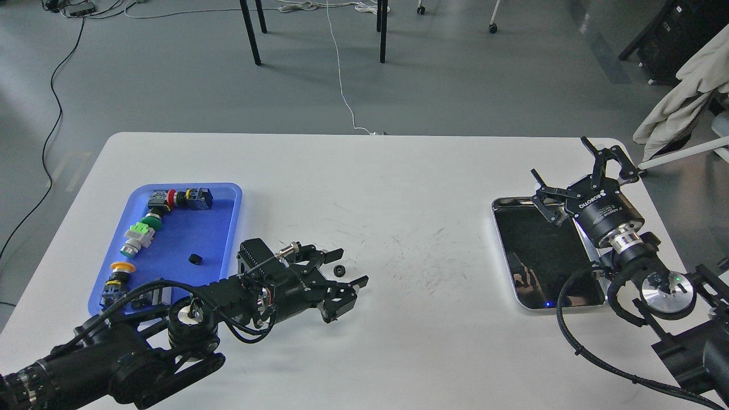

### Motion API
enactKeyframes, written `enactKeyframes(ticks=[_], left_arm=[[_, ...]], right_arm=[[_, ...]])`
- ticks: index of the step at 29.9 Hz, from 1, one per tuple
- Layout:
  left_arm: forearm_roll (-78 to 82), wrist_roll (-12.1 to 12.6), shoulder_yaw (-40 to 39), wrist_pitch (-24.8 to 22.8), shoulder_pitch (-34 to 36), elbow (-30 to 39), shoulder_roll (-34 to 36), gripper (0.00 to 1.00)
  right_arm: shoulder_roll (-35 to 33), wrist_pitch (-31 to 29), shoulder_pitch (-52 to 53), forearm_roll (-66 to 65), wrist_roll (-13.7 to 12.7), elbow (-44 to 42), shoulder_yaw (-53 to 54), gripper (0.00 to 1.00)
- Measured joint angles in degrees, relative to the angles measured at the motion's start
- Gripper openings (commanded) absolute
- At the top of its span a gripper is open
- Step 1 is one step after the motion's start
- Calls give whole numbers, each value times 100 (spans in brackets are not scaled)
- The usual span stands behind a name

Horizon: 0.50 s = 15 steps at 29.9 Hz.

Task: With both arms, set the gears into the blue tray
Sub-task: 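Grasp the black part on the table with the left gripper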

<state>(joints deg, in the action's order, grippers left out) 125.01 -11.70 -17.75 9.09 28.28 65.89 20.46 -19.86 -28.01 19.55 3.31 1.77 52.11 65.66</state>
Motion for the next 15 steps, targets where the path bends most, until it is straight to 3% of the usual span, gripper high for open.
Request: enactKeyframes(ticks=[7,10,13,15], left_arm=[[0,-69,0,5,-1,-239,-95,61],[0,-84,0,5,-12,-356,-108,45],[-1,-86,0,6,-14,-438,-112,38],[-1,-91,0,6,-14,-493,-112,27]], right_arm=[[-8,0,14,0,0,10,5,96],[-9,0,14,0,0,10,7,96],[-9,0,14,0,0,10,9,96],[-11,0,14,0,0,10,9,96]])
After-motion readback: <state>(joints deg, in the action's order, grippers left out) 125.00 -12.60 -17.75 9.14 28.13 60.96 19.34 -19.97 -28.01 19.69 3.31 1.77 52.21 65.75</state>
